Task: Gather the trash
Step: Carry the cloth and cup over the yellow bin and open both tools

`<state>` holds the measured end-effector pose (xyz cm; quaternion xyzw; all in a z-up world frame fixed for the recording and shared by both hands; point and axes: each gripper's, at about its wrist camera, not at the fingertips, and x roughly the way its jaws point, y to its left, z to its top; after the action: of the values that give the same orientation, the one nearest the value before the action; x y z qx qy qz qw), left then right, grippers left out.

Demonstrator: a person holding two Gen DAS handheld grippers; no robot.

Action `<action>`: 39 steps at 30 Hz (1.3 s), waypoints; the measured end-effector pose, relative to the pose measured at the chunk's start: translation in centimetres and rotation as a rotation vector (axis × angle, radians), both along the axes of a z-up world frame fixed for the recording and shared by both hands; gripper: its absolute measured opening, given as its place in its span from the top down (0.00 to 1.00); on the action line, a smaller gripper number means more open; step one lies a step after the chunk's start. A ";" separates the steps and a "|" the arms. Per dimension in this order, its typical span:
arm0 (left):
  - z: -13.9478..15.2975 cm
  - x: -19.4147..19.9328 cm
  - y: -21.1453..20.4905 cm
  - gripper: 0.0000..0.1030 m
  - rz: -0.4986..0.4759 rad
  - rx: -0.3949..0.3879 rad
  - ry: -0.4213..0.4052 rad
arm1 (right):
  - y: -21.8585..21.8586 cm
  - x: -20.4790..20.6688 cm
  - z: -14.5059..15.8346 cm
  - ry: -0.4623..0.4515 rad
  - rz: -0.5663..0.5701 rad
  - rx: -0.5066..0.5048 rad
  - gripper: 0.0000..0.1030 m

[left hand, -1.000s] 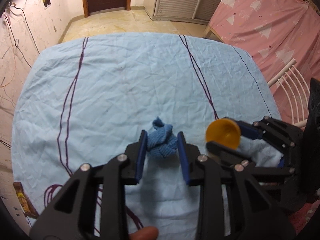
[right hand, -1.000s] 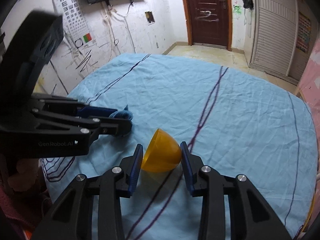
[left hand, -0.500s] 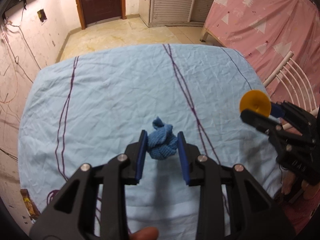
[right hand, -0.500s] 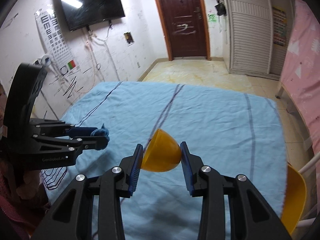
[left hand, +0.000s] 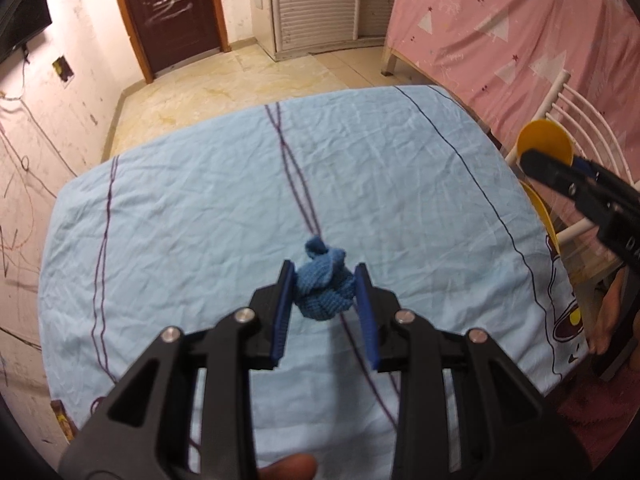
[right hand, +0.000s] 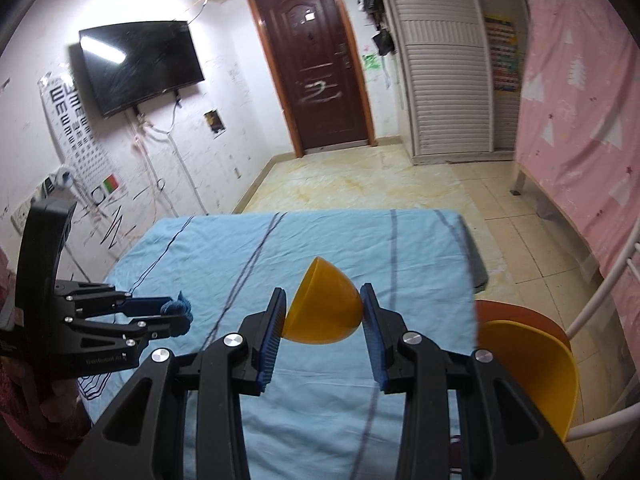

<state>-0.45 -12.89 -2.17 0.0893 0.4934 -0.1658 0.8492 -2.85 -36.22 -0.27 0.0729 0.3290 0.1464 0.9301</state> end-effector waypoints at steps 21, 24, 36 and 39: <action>-0.1 -0.1 -13.7 0.72 -0.216 0.113 -0.006 | -12.3 -2.6 -2.7 -0.005 -0.214 0.106 0.70; 0.0 -0.4 -15.6 0.72 -0.247 0.114 -0.004 | -14.0 -3.0 -3.4 -0.001 -0.241 0.123 0.70; 0.0 -0.7 -22.4 0.72 -0.344 -0.023 0.069 | -18.7 -3.6 -6.9 0.045 -0.332 0.171 0.70; -0.3 -0.4 -23.7 0.72 -0.352 -0.053 0.089 | -19.2 -3.7 -7.8 0.059 -0.346 0.180 0.70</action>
<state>-0.88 -36.61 -2.43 0.1444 0.5025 -0.3289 0.7865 -6.51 -55.47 -8.09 0.2156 0.3244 0.0109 0.9210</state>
